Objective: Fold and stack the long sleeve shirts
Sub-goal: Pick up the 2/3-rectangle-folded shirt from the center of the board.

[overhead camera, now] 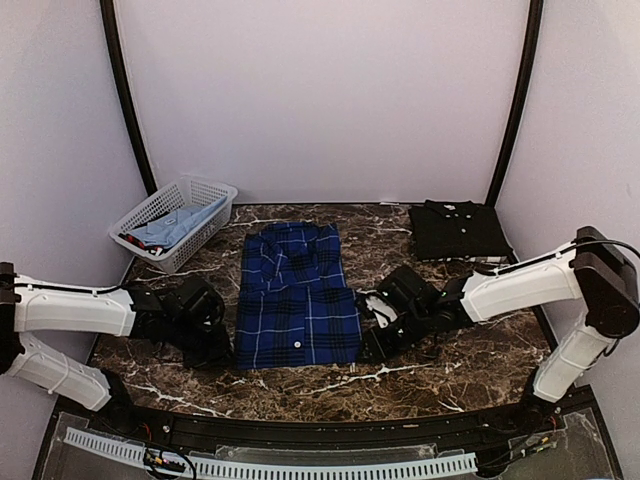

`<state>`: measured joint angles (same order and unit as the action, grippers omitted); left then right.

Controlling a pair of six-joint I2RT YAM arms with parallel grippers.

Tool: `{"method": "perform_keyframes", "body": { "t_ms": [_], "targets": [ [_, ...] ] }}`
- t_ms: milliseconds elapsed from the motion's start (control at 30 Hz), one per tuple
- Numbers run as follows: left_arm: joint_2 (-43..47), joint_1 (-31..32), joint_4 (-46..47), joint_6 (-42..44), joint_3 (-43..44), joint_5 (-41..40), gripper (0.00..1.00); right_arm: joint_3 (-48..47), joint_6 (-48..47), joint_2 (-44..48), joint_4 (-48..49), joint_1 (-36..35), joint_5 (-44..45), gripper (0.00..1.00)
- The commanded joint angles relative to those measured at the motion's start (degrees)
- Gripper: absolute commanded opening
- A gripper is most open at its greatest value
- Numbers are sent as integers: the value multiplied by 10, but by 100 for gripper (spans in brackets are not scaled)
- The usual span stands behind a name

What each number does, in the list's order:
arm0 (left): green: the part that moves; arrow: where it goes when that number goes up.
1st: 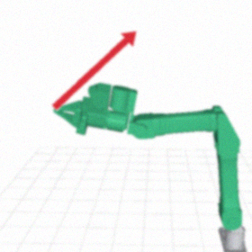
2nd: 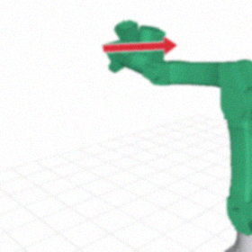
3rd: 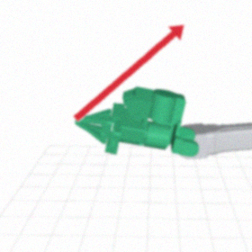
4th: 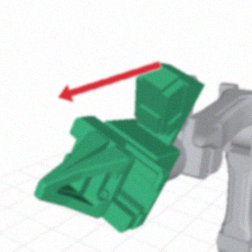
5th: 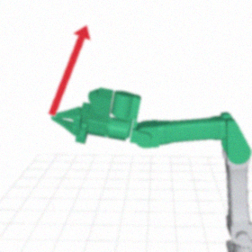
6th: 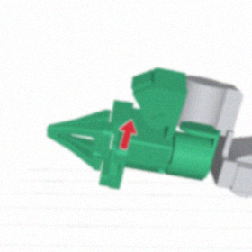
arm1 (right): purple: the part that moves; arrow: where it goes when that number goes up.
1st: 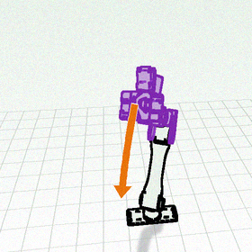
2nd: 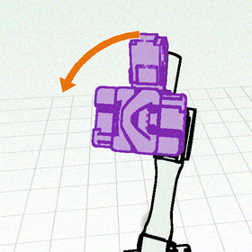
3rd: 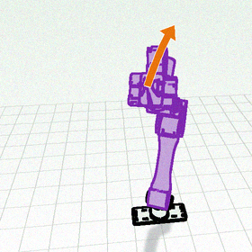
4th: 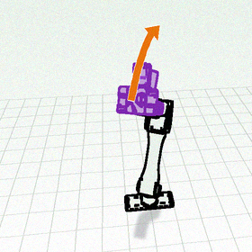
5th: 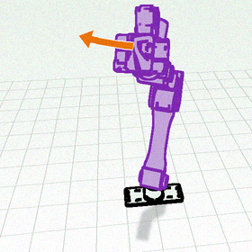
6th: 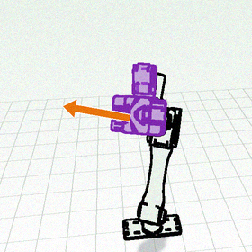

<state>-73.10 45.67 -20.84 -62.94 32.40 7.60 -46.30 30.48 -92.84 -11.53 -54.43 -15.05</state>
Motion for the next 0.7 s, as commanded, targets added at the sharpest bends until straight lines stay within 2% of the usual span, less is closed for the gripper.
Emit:
{"method": "perform_keyframes", "body": {
  "t_ms": [0,233,667],
  "targets": [
    [40,4,-66,-9,-12,-26,21,21,13,27,-13,-1,19,37],
    [43,3,-33,1,-25,-29,31,37,24,20,3,0,14,37],
    [3,3,57,24,-41,24,31,38,39,3,22,-1,3,33]
  ]
}}
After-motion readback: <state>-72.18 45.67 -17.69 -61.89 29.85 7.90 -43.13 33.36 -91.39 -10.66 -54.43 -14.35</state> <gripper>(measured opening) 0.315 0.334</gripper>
